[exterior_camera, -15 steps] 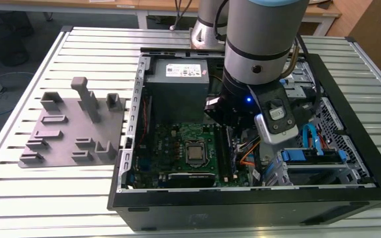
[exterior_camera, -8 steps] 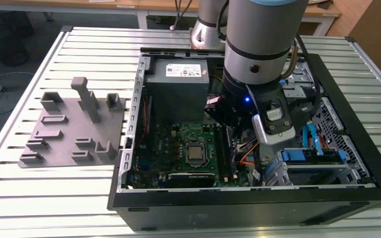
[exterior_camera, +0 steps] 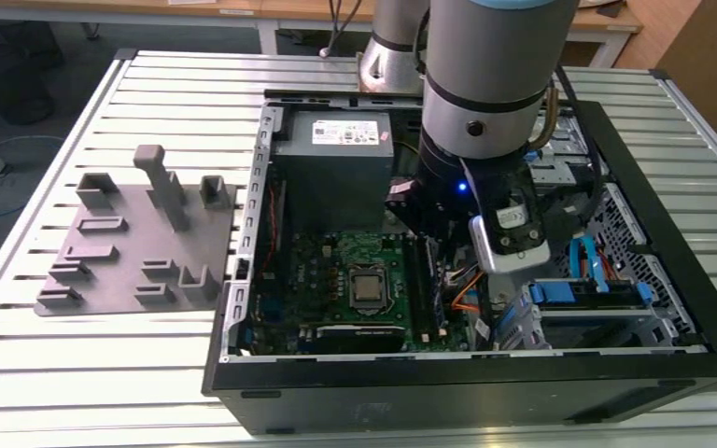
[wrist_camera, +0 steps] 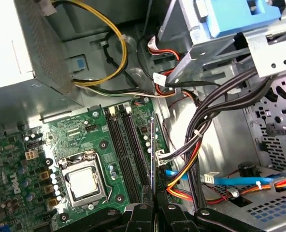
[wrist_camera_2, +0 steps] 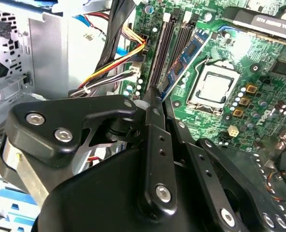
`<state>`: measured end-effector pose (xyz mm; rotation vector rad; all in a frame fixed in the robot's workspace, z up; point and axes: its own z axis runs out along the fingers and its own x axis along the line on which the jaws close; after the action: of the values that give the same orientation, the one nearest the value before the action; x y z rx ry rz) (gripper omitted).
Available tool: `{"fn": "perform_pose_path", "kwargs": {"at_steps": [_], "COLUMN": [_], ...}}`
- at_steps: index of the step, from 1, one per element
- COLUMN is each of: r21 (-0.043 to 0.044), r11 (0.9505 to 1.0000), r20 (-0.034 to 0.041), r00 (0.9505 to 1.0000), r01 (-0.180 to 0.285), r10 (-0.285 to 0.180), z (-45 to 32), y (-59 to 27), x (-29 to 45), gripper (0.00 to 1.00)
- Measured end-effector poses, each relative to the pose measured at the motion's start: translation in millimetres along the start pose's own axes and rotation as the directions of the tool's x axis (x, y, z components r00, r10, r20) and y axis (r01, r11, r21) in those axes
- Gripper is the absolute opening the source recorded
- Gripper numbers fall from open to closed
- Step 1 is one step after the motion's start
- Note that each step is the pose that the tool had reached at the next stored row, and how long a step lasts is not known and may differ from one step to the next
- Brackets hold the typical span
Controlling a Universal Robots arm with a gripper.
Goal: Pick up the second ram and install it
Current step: 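Insert the second ram into the second slot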
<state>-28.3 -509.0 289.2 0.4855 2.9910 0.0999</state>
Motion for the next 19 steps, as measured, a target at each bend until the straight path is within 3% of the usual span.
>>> {"fn": "perform_pose_path", "kwargs": {"at_steps": [9,19], "r21": [0.0064,0.0132], "r11": [0.998,0.9907], "r20": [0.0056,0.0123], "r00": [0.998,0.9908], "r01": [-0.064,-0.135], "r10": [0.064,0.135], "z": [0.0,0.0], "y": [0.0,0.0], "x": [0.0,0.0], "gripper": [0.14,0.14]}}
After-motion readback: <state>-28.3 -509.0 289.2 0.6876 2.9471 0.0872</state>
